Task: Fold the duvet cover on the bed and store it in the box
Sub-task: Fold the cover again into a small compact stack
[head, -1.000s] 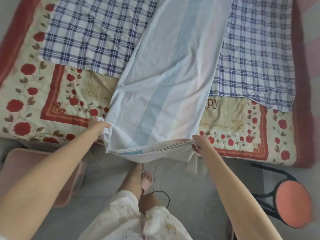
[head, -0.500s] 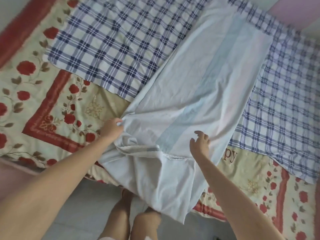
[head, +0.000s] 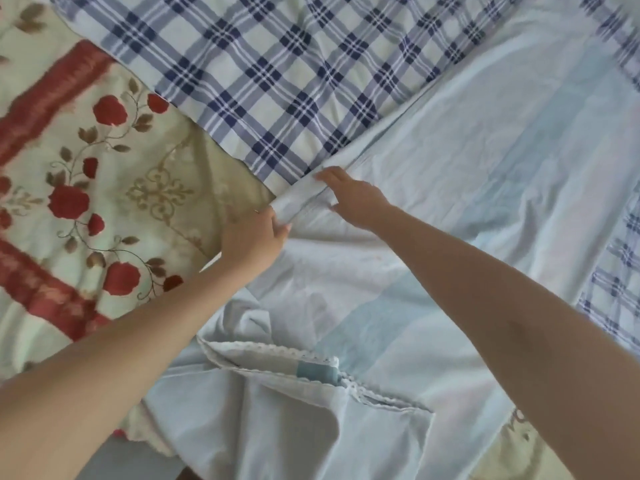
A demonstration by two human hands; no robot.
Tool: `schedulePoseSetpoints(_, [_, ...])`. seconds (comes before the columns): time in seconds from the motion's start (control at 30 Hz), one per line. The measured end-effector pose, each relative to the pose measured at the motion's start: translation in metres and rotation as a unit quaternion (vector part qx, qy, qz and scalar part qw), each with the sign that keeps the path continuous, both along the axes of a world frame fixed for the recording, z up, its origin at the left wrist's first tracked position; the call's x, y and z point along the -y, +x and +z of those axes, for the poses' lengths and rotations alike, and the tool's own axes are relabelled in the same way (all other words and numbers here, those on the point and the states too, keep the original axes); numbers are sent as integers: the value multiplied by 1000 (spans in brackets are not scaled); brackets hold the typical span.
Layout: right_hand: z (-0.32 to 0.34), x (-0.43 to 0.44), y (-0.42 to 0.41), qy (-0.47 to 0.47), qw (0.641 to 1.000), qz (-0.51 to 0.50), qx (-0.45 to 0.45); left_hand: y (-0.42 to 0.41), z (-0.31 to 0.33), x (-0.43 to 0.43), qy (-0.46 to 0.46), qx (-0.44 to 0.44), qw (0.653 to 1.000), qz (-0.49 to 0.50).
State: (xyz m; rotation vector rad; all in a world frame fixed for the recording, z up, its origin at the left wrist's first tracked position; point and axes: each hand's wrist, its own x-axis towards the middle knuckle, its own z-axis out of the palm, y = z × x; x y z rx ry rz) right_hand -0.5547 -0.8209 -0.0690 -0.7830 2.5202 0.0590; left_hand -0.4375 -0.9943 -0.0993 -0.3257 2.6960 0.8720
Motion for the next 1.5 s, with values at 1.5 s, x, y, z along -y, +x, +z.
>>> schedulePoseSetpoints(1.5, [-25,-108,-195,-46,997,-50,-33,-93,-67,-68,-238,-175,950,100])
